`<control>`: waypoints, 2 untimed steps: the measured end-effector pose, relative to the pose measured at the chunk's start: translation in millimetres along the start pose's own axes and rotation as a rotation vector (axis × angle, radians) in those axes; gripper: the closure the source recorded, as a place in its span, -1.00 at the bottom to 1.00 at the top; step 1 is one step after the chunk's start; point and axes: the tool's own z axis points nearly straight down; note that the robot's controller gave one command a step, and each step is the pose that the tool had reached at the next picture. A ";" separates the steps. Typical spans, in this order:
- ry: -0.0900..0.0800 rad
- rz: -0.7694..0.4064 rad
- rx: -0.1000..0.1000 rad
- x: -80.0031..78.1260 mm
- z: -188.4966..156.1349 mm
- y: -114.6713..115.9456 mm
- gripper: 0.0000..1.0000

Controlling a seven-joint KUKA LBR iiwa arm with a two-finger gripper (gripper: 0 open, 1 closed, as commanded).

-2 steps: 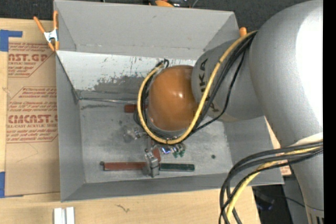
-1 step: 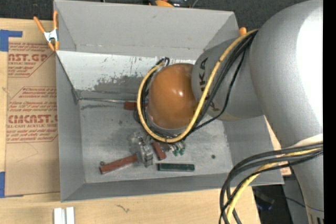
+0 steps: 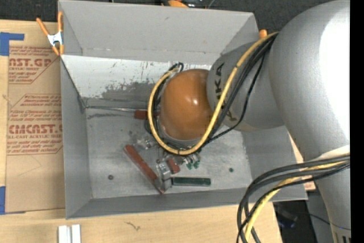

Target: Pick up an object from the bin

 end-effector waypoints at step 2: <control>-0.003 0.227 0.002 34.2 -0.2 -15.1 -1.00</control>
Offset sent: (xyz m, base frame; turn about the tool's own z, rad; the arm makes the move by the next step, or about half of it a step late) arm 0.0007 0.0052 -0.0002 0.0482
